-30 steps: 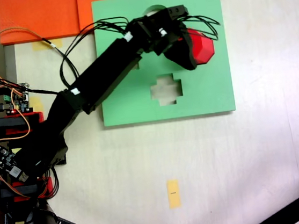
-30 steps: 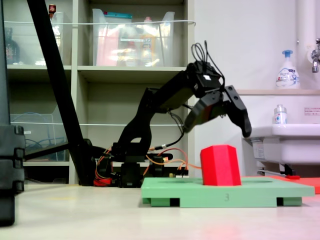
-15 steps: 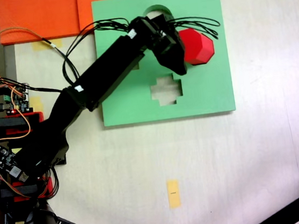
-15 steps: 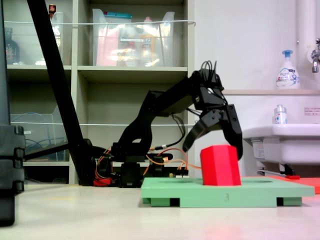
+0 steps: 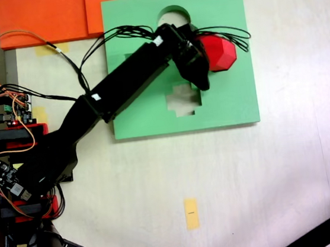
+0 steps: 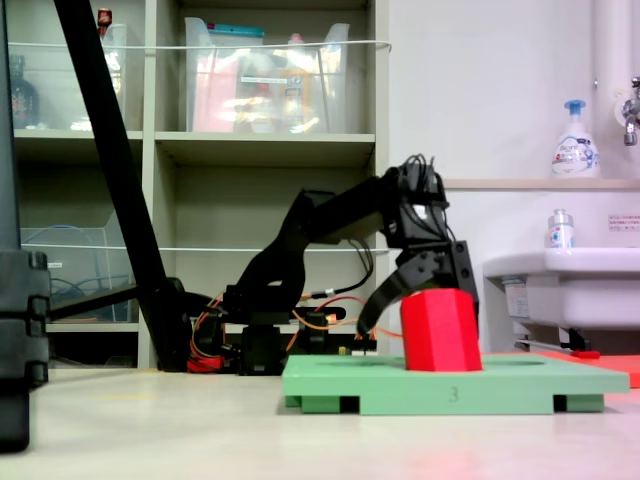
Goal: Put the octagonal pillar block into the corresponding hole
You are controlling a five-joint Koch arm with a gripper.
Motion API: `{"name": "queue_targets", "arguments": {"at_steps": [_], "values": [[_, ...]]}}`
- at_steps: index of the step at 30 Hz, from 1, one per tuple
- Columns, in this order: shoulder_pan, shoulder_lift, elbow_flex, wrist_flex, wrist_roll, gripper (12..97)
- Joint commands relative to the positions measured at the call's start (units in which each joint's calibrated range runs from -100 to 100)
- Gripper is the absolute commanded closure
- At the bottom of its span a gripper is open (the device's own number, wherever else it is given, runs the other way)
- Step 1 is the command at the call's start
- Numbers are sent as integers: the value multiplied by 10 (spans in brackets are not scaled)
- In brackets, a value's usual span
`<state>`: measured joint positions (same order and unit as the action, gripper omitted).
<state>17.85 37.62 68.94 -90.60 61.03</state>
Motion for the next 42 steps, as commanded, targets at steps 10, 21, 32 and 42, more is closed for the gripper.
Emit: {"name": "queue_targets", "arguments": {"at_steps": [10,21,32,42], "values": [[-12,27,32,57,-4,343],[-8,60,32,114,-2,343],[5,-217,32,25,-3,343],[-21,-671,27,-94,-180,535]]}}
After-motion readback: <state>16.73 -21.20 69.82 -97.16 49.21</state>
